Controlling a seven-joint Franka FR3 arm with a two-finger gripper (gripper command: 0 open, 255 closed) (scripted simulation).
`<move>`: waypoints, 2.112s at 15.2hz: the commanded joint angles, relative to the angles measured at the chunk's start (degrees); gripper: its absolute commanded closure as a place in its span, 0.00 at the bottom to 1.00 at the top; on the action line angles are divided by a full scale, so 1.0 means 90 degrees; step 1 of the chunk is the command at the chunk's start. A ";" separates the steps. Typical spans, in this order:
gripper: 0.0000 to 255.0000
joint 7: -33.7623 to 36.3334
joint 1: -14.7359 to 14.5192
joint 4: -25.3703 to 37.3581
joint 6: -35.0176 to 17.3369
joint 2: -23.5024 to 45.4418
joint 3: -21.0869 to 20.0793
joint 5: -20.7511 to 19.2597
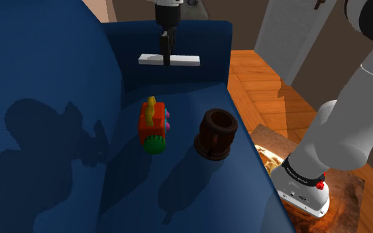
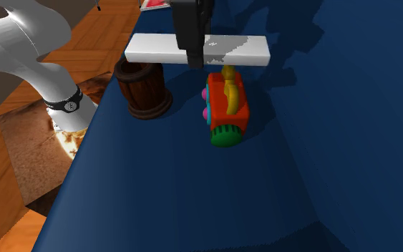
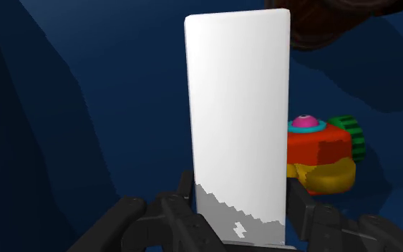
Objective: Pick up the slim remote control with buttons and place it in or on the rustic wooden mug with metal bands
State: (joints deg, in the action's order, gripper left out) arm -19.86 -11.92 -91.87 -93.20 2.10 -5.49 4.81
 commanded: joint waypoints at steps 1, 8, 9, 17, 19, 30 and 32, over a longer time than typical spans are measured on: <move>1.00 0.0050 -0.0029 -0.0616 -0.0104 -0.0523 -0.0030 0.0051; 1.00 0.0374 -0.0227 -0.2359 -0.0241 -0.2172 -0.0227 0.0278; 1.00 0.0427 -0.0260 -0.2569 -0.0232 -0.2398 -0.0261 0.0317; 1.00 0.0926 -0.0588 -0.3961 0.0062 -0.4159 -0.0572 0.0707; 1.00 0.0942 -0.0609 -0.4106 0.0001 -0.4246 -0.0593 0.0733; 1.00 0.0846 -0.0646 -0.5108 -0.0904 -0.4341 -0.0686 0.0828; 1.00 0.0833 -0.0651 -0.5233 -0.1027 -0.4342 -0.0700 0.0842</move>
State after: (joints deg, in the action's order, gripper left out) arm -12.34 -17.77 -138.54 -101.91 -37.04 -11.71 12.33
